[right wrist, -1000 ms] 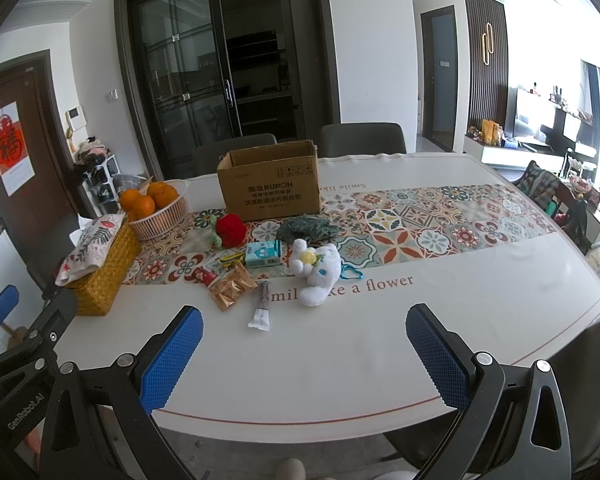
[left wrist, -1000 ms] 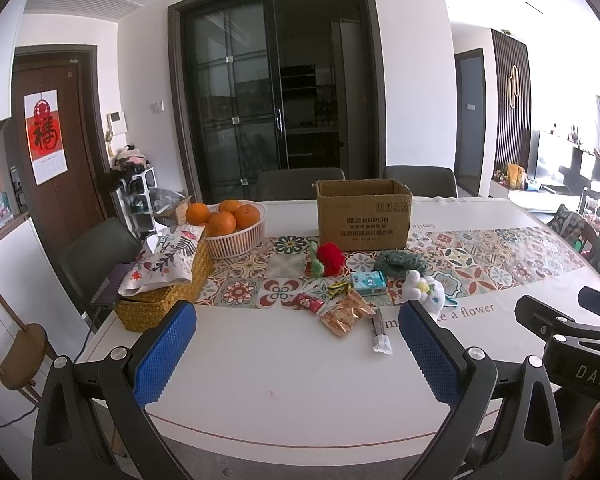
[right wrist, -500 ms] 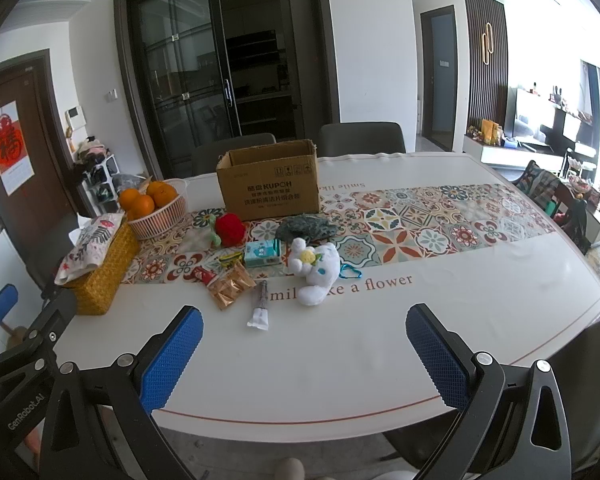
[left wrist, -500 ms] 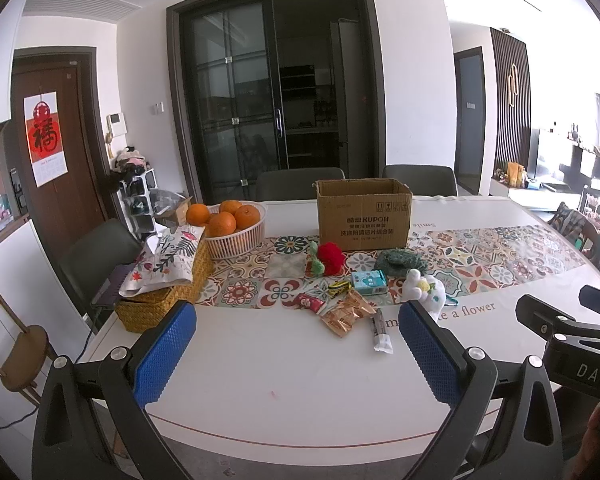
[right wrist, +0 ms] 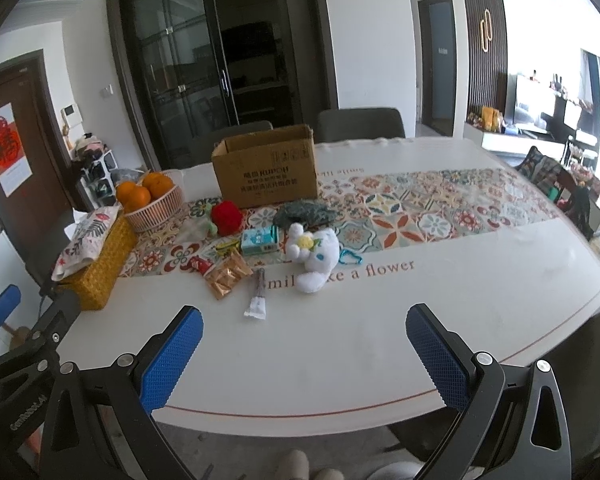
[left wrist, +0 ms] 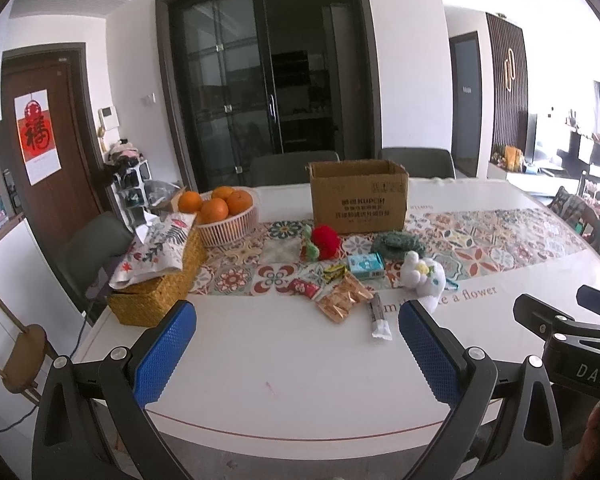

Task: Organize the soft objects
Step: 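Grasp the gold biscuit packet with the left tool while the right tool grasps the white plush bunny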

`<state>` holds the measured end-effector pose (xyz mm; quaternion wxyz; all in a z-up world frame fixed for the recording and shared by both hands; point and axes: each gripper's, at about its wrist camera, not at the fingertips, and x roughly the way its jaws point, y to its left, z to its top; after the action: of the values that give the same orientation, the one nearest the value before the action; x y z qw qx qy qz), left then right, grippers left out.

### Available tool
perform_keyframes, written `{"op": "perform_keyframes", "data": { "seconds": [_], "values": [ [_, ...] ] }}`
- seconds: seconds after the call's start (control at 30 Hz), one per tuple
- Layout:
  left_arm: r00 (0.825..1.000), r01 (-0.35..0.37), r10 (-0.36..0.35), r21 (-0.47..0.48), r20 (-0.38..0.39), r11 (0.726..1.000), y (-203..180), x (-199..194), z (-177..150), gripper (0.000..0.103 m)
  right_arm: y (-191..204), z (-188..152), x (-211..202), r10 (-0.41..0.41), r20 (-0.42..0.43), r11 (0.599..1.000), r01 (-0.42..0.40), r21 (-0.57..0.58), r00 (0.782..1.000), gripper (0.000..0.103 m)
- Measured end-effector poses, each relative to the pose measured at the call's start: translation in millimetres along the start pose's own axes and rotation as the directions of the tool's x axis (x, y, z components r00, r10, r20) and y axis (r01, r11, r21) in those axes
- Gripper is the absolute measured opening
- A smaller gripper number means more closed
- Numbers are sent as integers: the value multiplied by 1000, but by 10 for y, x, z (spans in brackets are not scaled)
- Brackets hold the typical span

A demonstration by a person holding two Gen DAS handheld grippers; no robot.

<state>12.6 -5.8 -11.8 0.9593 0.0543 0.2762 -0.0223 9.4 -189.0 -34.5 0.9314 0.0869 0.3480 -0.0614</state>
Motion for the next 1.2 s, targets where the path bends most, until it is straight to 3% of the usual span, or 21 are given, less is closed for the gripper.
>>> {"op": "perform_keyframes", "data": {
  "seconds": [0.37,0.63,0.87,1.0,1.1,1.2],
  "values": [
    [994,65,-63,29,-90,997,-156,520,59,103,-54,143,420,10,-67,1000,-10,3,998,103],
    [974,130,-114,72,-197,989,-241,1149,120,103,-32,292,981,9,-154,1000,-6,16,988,103],
    [922,224,-186,76,-339,972,-289,1870,189,103,35,452,1561,-1,-261,1000,7,22,965,103],
    [885,271,-220,71,-410,960,-299,2230,188,103,63,504,1872,-17,-304,998,33,48,953,103],
    [842,317,-254,57,-476,947,-329,2479,164,103,77,527,2053,-26,-330,996,51,69,944,103],
    [823,338,-251,83,-509,938,-378,2657,130,100,61,556,2217,-44,-353,994,76,77,935,103]
  ]
}}
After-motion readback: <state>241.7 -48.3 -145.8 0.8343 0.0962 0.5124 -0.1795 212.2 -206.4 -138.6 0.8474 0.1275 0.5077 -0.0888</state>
